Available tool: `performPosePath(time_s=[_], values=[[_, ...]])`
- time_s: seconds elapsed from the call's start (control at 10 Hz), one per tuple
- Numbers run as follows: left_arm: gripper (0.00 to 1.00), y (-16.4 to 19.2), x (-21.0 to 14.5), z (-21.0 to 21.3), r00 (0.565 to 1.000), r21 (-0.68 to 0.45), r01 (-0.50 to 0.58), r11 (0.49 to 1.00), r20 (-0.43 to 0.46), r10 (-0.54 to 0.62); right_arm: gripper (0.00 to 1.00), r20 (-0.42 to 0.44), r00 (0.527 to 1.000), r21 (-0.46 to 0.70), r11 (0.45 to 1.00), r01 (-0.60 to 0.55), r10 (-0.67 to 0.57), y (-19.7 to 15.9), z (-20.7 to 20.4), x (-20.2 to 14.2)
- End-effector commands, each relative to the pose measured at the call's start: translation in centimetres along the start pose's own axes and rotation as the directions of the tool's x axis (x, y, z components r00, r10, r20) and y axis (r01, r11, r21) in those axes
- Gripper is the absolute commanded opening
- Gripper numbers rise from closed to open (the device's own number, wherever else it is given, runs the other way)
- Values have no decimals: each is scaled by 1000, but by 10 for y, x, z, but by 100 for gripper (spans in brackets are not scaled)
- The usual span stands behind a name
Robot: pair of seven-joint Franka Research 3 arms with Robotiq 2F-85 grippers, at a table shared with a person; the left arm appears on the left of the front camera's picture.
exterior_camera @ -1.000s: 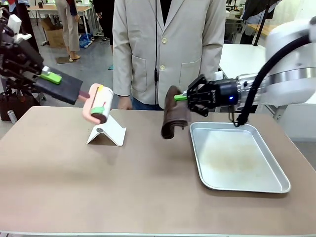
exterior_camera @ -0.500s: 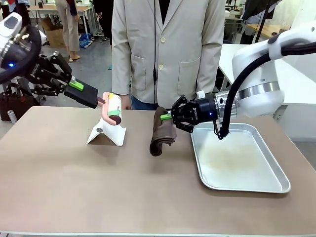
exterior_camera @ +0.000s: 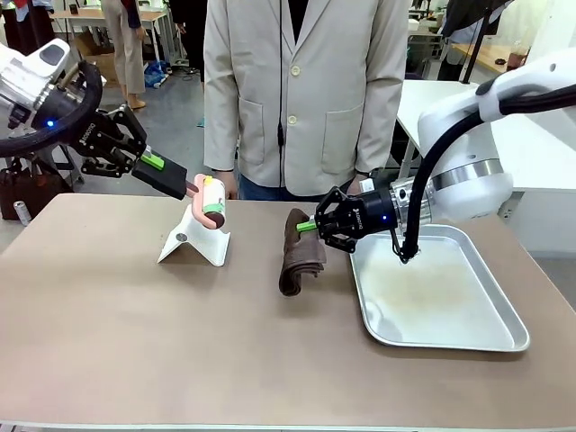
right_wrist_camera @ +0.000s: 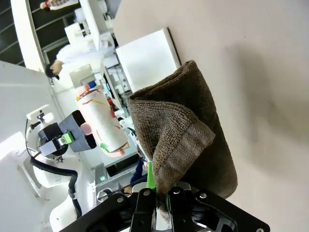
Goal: Clean the surface of the table.
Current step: Return the Lint Roller and towel to their original positions.
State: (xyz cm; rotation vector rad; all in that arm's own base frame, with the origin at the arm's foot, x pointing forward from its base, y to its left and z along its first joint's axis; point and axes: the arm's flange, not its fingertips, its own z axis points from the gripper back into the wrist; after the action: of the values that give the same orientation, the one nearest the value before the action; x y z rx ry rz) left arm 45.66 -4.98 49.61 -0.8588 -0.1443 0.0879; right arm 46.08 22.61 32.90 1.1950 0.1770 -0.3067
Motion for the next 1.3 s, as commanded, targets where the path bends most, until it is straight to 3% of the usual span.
performPosePath(time_s=[0.0, 0.3, 0.5, 0.8, 1.2], values=[[22, -5, -10, 4, 1000, -5, 6, 1000, 14, -6, 7, 23, 1000, 9, 1000, -16, 16, 4, -3, -2], [22, -5, -4, 3, 1000, -2, 11, 1000, 5, -11, 7, 23, 1000, 9, 1000, -16, 16, 4, -3, -2], [22, -14, 9, -23, 994, 55, 77, 996, -85, -72, 7, -8, 1000, -12, 1000, -14, 14, 3, -15, 2], [22, -19, 30, -44, 983, 129, 150, 980, -126, -134, 7, 24, 1000, 2, 1000, -2, 2, -6, -20, 10], [22, -29, 67, -57, 993, 278, 84, 957, -108, -55, 7, 5, 1000, 6, 1000, 8, -8, -16, -18, 15]])
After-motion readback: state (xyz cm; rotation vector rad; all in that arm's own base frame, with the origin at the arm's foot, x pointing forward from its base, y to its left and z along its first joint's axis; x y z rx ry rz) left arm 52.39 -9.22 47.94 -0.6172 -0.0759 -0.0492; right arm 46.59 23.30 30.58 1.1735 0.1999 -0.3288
